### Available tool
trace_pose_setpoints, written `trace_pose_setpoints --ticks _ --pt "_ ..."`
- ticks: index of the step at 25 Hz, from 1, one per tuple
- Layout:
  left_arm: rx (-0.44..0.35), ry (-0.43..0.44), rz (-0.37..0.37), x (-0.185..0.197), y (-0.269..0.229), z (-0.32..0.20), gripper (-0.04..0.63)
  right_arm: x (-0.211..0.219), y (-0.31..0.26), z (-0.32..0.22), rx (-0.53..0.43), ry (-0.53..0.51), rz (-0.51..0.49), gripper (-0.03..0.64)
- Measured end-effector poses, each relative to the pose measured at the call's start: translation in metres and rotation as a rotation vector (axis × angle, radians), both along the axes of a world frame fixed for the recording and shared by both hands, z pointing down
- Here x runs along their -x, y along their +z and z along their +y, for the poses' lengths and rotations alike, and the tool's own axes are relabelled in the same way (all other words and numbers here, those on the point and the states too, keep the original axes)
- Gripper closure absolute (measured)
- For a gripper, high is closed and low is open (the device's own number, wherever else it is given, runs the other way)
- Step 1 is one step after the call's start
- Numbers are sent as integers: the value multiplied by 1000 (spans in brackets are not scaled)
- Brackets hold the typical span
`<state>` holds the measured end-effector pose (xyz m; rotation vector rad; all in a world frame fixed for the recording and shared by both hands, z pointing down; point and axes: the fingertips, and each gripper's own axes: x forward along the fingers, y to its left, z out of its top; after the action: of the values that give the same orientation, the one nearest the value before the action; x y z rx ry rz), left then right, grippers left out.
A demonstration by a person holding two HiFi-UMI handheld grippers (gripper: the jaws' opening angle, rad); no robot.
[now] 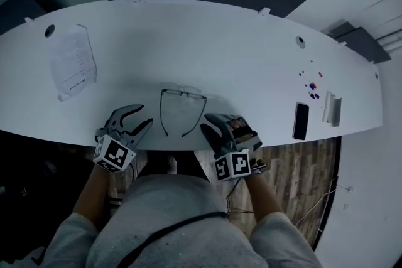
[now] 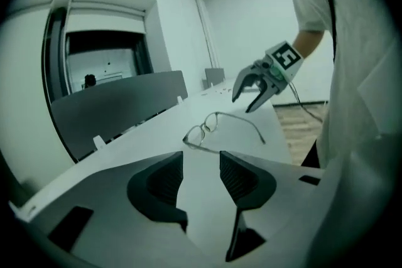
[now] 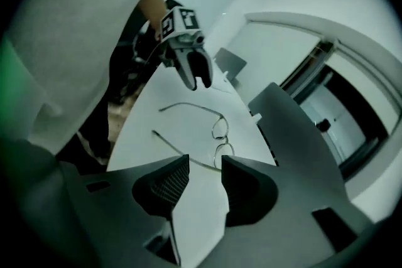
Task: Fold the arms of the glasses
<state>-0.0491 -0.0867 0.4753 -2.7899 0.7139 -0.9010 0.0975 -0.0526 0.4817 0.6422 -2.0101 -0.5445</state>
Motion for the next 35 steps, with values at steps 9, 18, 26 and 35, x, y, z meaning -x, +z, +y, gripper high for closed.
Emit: trace_pose_setpoints --ticks 9,18,26,35 --pt "-314 105 -406 -9 28 -25 380 -4 35 -29 -135 -65 228 454" --pt "-296 109 -469 -22 43 -39 356 0 30 -34 -221 -98 207 497" --pt "-255 138 -362 -37 35 -40 345 7 14 -32 -186 -132 52 555" --pt "-221 141 -219 -51 15 -55 330 6 9 -34 -123 -138 -30 577"
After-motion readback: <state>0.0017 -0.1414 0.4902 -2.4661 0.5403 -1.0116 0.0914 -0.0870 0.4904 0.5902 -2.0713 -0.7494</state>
